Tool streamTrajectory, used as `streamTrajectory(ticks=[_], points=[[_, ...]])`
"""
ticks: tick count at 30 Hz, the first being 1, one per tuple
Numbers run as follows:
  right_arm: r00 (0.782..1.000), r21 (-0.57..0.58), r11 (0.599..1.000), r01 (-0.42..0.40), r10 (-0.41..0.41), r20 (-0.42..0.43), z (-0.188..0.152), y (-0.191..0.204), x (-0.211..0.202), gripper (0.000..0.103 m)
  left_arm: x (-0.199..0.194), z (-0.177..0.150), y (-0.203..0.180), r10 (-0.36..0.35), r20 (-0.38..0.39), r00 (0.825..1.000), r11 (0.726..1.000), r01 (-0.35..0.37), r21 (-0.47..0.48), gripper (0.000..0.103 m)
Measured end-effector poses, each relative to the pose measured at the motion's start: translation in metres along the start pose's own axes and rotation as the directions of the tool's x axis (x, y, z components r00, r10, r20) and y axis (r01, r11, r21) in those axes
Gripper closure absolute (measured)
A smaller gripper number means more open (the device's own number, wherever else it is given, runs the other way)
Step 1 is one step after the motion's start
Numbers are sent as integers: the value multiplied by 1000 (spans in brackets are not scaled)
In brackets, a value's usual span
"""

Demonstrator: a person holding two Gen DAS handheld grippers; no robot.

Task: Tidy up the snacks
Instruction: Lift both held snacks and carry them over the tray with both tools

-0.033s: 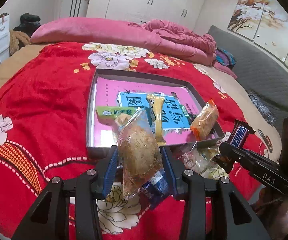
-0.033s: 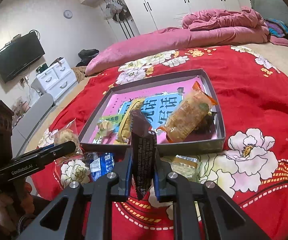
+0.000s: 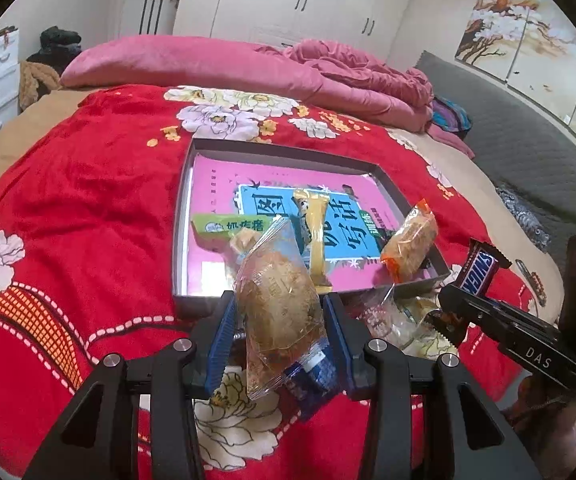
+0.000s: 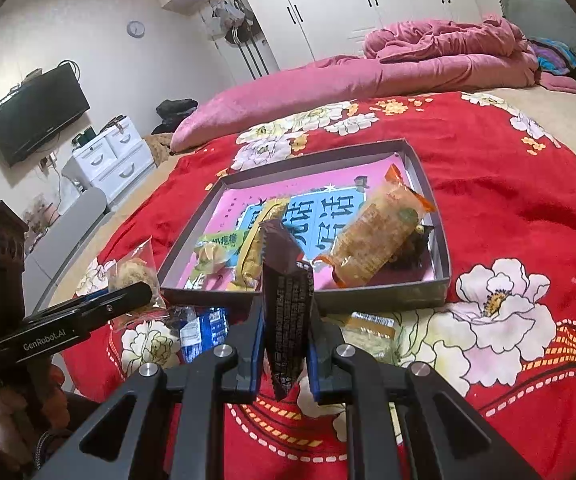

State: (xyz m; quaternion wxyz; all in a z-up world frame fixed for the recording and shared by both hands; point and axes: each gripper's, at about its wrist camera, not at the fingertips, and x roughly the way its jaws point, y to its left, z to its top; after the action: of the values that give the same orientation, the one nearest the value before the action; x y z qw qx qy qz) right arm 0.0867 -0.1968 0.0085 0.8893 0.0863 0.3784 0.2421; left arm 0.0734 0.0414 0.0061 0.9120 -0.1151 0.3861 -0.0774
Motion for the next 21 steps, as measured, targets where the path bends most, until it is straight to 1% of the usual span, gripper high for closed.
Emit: streamTrajectory(ticks=[10,21], points=[[1000,16,1000,4,-4,19,9,-1,5,85,10,9,1,-7,12,1000,1000,8,-14,58],[999,34,999,22,-23,34,16,-7,10,85,29,17,-1,-12,-2,1000,1000,12,-29,58]])
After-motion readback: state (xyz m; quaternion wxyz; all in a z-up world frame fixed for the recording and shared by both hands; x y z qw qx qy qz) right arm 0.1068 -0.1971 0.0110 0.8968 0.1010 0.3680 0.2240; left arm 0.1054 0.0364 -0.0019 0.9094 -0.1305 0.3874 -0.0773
